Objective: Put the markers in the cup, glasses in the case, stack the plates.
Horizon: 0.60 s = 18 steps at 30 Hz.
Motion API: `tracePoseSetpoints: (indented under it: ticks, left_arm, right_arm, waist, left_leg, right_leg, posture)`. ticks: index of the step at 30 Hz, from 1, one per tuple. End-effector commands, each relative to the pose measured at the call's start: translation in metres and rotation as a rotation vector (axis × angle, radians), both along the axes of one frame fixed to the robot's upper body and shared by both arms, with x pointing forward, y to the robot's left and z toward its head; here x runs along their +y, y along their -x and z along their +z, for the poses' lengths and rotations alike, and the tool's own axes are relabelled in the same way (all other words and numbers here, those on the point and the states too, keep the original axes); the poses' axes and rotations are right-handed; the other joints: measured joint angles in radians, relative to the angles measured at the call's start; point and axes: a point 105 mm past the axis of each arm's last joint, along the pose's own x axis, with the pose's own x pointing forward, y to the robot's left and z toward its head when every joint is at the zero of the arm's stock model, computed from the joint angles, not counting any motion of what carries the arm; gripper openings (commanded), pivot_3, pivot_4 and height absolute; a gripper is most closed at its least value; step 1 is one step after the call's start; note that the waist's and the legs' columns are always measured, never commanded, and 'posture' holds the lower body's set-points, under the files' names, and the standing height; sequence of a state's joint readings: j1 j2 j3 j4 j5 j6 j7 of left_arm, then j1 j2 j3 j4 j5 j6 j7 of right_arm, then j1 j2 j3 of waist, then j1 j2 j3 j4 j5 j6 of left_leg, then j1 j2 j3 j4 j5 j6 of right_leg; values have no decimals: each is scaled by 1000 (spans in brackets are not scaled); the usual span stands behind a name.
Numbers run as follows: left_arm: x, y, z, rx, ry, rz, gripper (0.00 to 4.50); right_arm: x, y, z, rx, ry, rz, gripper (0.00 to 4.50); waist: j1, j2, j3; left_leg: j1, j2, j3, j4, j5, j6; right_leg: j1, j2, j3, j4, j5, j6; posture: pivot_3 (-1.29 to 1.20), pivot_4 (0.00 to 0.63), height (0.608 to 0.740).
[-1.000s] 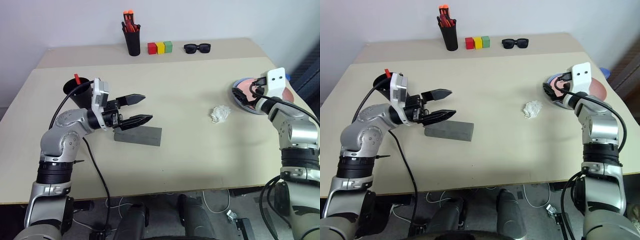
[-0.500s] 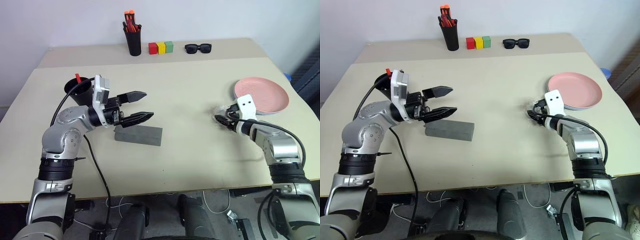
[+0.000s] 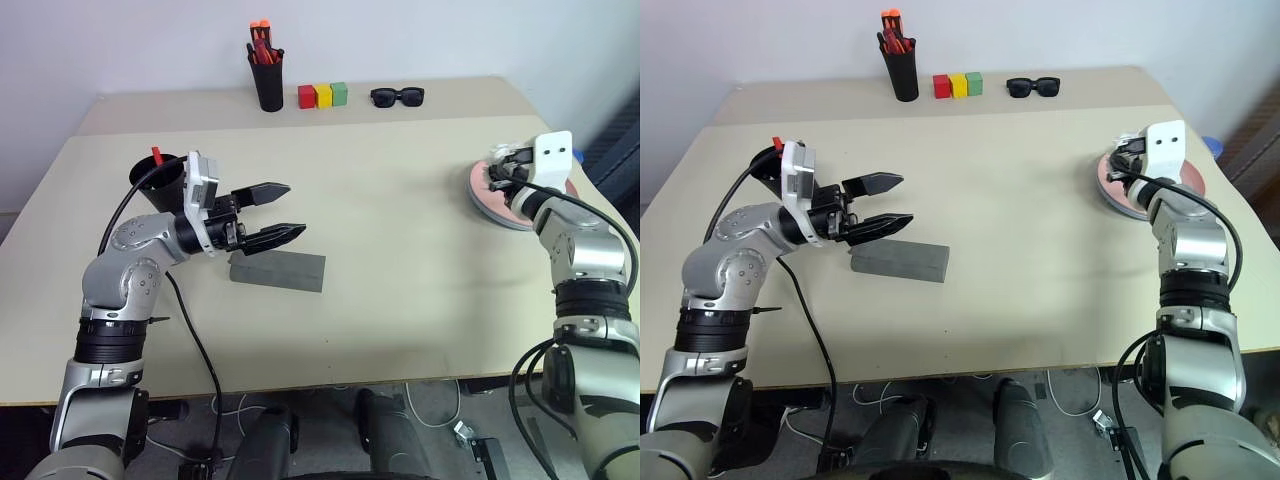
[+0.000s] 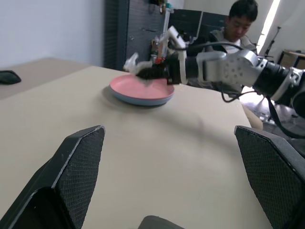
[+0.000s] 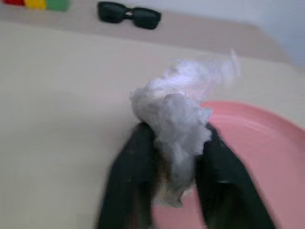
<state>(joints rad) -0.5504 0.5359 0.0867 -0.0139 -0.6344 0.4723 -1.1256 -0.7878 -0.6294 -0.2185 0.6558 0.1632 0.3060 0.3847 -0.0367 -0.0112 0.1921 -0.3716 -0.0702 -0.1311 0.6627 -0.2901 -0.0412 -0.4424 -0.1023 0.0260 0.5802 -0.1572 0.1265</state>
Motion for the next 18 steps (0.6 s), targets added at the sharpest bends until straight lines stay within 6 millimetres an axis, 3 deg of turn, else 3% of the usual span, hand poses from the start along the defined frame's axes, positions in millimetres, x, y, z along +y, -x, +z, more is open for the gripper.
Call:
tracePoseSetpoints:
  ticks: [1,4,8,10,12,15,18]
  left_arm:
    - [-2,5,10,-57,-5,-4,4500]
    - [-1,6,11,-59,-4,1,4500]
    - [2,7,10,-55,-3,12,4500]
    - [4,7,10,-51,5,19,4500]
    - [7,9,8,-50,6,27,4500]
    - [14,13,4,-55,0,47,4500]
    - [21,18,2,-53,5,73,4500]
  right_arm:
    - [-19,-3,5,-24,19,-87,3006]
    - [-17,-8,15,-70,66,-96,4434]
    - [-13,-8,52,-241,93,-118,4434]
    - [11,-7,61,-301,52,9,4434]
    - [48,1,64,-334,24,224,4434]
    - [97,28,52,-311,12,546,4434]
    - [123,58,43,-265,-30,772,4434]
  waist:
    - [-3,0,0]
    - [-6,1,0]
    - [-10,1,1]
    - [-10,1,1]
    - [-10,1,1]
    - [-5,1,0]
    - [2,1,1]
  left_leg:
    - [0,0,0,0,0,0]
    - [0,0,0,0,0,0]
    - [0,0,0,0,0,0]
    - [0,0,0,0,0,0]
    - [0,0,0,-1,0,0]
    - [0,1,-1,-1,0,0]
    - [-1,0,-1,0,0,0]
  right_leg:
    - [0,0,0,0,0,0]
    - [0,0,0,0,0,0]
    - [-1,0,0,0,0,0]
    - [-1,0,0,0,0,0]
    - [-1,0,0,0,0,0]
    - [0,0,0,1,0,0]
    - [0,0,0,1,0,0]
  posture:
    - [0,150,740]
    - [0,150,740]
    - [0,150,740]
    - [0,150,740]
    - [0,150,740]
    - [0,150,740]
    - [0,150,740]
